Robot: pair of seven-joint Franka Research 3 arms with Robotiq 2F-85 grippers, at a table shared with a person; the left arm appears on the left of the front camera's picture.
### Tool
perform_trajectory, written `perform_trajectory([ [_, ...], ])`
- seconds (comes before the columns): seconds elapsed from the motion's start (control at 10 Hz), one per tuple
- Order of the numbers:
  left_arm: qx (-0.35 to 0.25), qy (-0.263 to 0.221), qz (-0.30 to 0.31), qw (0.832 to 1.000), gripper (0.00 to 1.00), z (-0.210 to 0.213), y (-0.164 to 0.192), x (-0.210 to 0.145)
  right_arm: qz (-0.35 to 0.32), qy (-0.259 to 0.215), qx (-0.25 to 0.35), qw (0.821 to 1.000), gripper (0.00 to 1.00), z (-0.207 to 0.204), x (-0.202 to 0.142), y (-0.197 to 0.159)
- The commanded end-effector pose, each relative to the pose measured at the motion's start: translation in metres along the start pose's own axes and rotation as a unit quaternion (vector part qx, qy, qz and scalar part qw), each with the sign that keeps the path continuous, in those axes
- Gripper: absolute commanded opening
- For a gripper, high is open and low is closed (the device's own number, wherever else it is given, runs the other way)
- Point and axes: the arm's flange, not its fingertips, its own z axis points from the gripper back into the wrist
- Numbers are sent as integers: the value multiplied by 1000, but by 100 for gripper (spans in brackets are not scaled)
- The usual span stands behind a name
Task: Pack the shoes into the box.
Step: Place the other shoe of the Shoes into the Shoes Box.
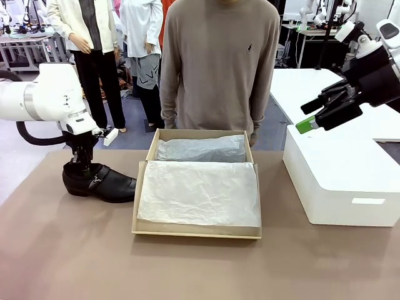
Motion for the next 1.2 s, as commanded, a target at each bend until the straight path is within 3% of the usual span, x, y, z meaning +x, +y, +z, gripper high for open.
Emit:
perform_trajectory([
  [0.0, 18, 8, -10, 1000, 0, 8, -2, -6, 10, -13, 7, 1000, 100, -1, 2, -4],
  [0.4, 11, 39, 94, 995, 0, 58, 9, -40, 10, -13, 7, 1000, 100, -1, 2, -4],
  [0.6, -5, 40, 176, 984, 0, 89, 20, -52, 10, -13, 7, 1000, 100, -1, 2, -4],
  [0.9, -51, 36, 307, 950, 0, 119, 25, -51, 10, -13, 7, 1000, 100, -1, 2, -4],
  [1.1, -43, 44, 384, 921, 0, 137, 21, -45, 10, -13, 7, 1000, 100, -1, 2, -4],
])
